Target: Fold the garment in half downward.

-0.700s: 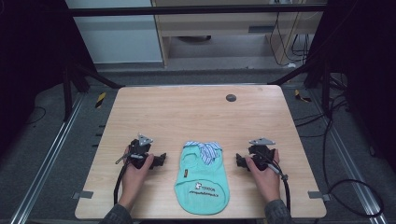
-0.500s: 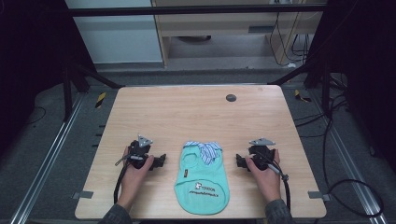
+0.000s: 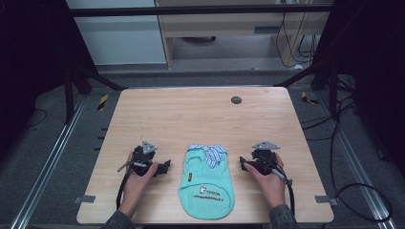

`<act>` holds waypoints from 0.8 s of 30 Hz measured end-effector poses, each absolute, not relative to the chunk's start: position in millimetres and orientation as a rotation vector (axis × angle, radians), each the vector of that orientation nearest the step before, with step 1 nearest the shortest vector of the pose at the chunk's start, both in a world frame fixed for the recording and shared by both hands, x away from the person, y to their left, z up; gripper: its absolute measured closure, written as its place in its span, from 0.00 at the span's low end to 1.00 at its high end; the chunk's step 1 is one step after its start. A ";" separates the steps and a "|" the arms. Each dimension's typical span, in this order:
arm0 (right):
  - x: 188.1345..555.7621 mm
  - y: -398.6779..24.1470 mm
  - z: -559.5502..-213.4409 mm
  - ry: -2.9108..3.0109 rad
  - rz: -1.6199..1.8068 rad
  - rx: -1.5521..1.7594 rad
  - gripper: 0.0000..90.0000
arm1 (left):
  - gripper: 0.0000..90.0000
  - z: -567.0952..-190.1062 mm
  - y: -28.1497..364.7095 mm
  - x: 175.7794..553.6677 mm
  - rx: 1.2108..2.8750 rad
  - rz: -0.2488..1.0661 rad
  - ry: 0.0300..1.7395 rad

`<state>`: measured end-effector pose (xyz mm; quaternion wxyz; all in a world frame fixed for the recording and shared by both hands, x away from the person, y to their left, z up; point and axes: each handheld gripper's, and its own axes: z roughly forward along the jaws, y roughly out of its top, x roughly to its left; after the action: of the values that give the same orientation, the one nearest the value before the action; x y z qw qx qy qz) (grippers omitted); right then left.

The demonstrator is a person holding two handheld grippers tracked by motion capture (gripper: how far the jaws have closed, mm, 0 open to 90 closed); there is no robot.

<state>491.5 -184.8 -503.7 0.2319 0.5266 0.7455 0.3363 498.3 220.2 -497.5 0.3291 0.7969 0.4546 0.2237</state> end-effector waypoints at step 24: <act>549.9 -123.1 -465.8 2.379 0.964 1.181 0.80 | 0.39 -456.0 135.7 579.3 2.222 0.406 0.998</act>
<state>549.9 -123.1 -465.8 0.1573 0.4127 0.8315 0.3368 579.3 135.7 -456.0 0.3297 0.8495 0.3815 0.1551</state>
